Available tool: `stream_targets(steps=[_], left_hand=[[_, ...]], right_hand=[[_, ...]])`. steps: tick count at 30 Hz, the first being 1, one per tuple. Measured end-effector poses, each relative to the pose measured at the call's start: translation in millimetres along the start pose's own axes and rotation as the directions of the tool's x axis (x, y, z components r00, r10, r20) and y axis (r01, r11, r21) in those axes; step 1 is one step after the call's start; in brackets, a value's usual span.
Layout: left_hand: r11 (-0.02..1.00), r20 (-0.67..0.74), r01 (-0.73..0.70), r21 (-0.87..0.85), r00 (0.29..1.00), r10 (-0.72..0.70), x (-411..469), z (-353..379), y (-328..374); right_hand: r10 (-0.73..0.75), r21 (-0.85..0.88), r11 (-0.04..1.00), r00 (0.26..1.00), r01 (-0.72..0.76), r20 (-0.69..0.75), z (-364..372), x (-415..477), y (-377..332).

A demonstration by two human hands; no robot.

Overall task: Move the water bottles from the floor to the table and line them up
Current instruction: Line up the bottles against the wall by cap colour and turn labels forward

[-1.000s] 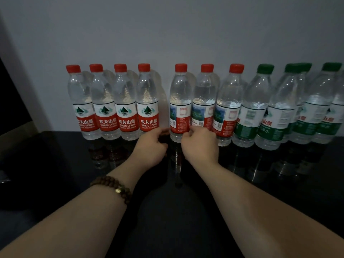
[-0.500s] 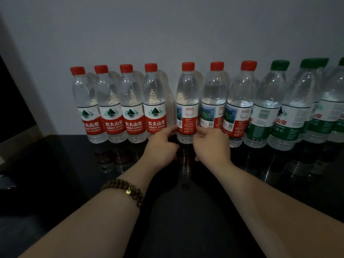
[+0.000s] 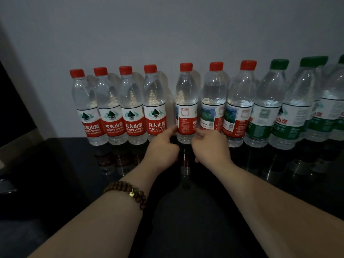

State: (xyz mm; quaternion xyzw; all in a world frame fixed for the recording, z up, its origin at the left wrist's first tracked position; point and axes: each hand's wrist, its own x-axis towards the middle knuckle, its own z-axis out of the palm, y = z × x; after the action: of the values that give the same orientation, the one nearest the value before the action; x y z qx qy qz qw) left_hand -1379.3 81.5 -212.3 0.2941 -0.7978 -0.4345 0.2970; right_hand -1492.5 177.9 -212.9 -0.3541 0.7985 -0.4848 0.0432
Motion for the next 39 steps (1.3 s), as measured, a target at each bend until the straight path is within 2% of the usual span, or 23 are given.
stream_targets(steps=[5, 8, 11, 16, 22, 27, 30, 33, 39], left_hand=[[0.996, -0.089, -0.016, -0.088, 0.996, 0.008, -2.8, -1.9, 1.8], [0.995, -0.045, -0.022, -0.095, 0.999, 0.018, -3.1, -1.5, 2.7], [0.999, -0.006, -0.004, -0.053, 1.000, 0.004, -2.4, 0.0, 4.4], [0.999, -0.060, -0.004, -0.045, 0.998, 0.001, -2.0, -2.5, 3.2], [1.000, 0.019, 0.016, 0.003, 1.000, -0.016, -5.3, -2.1, 8.2], [1.000, -0.056, -0.005, -0.021, 0.998, 0.004, -6.6, -3.4, 7.7], [0.999, -0.024, 0.016, -0.044, 1.000, -0.017, -6.4, -3.3, 7.6], [1.000, -0.009, 0.016, -0.014, 1.000, -0.016, -4.7, -1.2, 8.0], [1.000, -0.113, -0.021, -0.015, 0.993, 0.019, -3.6, -3.7, 1.1]], right_hand=[[-0.027, -0.019, 0.999, 0.999, 0.027, -0.017, 0.4, 0.7, 1.5], [-0.037, -0.050, 0.998, 0.999, 0.038, 0.035, -0.3, 0.0, -1.1], [-0.021, -0.020, 1.000, 1.000, 0.021, 0.006, -1.9, -0.9, -1.3], [-0.023, 0.003, 1.000, 1.000, 0.023, -0.010, -1.0, 0.2, -0.9], [0.011, 0.023, 1.000, 1.000, -0.011, -0.017, -0.4, 2.7, 1.7], [0.001, 0.038, 0.999, 0.999, 0.001, -0.038, 0.1, 2.5, 2.1], [-0.011, 0.021, 1.000, 1.000, 0.011, 0.011, 1.3, 2.9, 2.8], [0.011, 0.036, 0.999, 1.000, -0.010, -0.023, 0.4, 4.9, 4.6], [0.032, 0.034, 0.999, 0.998, -0.030, -0.054, 0.9, 3.3, 3.5]])
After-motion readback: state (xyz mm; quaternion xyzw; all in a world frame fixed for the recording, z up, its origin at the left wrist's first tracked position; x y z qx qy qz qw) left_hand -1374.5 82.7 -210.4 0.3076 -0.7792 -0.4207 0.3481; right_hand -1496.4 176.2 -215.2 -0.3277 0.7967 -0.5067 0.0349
